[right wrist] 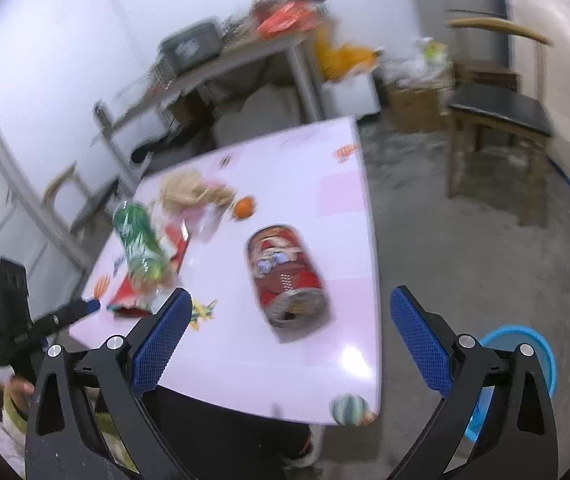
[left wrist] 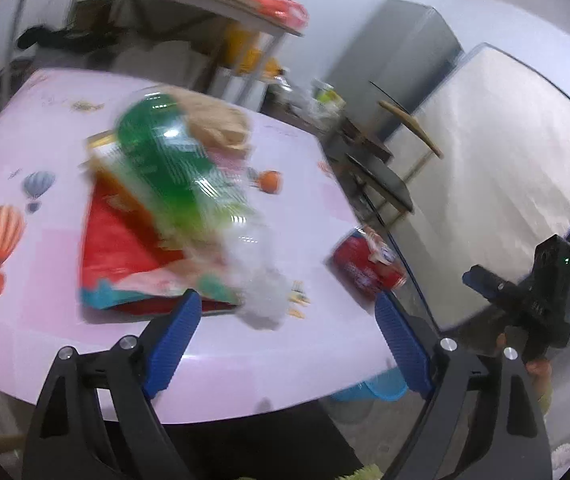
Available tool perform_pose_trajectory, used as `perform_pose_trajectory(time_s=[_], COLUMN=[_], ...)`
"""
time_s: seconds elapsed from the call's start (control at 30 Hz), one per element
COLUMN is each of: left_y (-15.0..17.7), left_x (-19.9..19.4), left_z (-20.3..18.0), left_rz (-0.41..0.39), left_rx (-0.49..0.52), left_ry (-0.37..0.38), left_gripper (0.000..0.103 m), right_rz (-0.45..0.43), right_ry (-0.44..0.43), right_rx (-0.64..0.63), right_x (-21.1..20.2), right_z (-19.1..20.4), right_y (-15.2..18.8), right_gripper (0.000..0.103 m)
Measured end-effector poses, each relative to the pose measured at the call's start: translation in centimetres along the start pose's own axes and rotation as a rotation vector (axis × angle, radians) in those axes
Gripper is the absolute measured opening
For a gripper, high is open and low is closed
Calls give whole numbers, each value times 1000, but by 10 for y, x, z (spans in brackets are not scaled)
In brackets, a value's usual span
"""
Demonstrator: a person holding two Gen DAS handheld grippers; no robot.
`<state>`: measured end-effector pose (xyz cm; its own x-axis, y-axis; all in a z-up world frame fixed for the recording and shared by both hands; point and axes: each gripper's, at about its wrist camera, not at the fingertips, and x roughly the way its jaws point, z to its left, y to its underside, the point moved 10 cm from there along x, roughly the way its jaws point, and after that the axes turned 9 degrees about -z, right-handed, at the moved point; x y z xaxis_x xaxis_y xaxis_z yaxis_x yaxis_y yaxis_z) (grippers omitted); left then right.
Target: Collect trash
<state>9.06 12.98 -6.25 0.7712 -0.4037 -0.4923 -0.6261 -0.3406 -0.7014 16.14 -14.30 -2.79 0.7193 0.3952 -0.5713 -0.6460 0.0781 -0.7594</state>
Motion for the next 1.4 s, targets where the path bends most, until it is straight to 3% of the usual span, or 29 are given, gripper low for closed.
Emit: perform_pose_trajectory(time_s=[0.1,0.17,0.27,0.5,0.73,1.07,1.4], left_y=[0,-1,2,2,7,10,11], left_x=[-3,0,5,16,22,15,16], left_z=[23,30,37,43,46,48,52], left_rz=[-7,-3,5,22,47,44,41], left_rx=[-57,-79,-96,-107,-120,-129,-136], left_ry=[-12,-9,6,31,36,37,46], left_gripper=[87,87,87,87,87,87,87], right_rz=[89,138,192,288,281,293,287], right_ry=[-4,42,38,40,48,135,161], right_rx=[-59,-61,-30,36,62,-275,-347], right_x=[42,58,80,102,101,86,103], right_z=[10,11,9,16,27,55,65], right_y=[0,8,17,37,36,19,0], right_gripper=[95,95,95,66,64,64,63])
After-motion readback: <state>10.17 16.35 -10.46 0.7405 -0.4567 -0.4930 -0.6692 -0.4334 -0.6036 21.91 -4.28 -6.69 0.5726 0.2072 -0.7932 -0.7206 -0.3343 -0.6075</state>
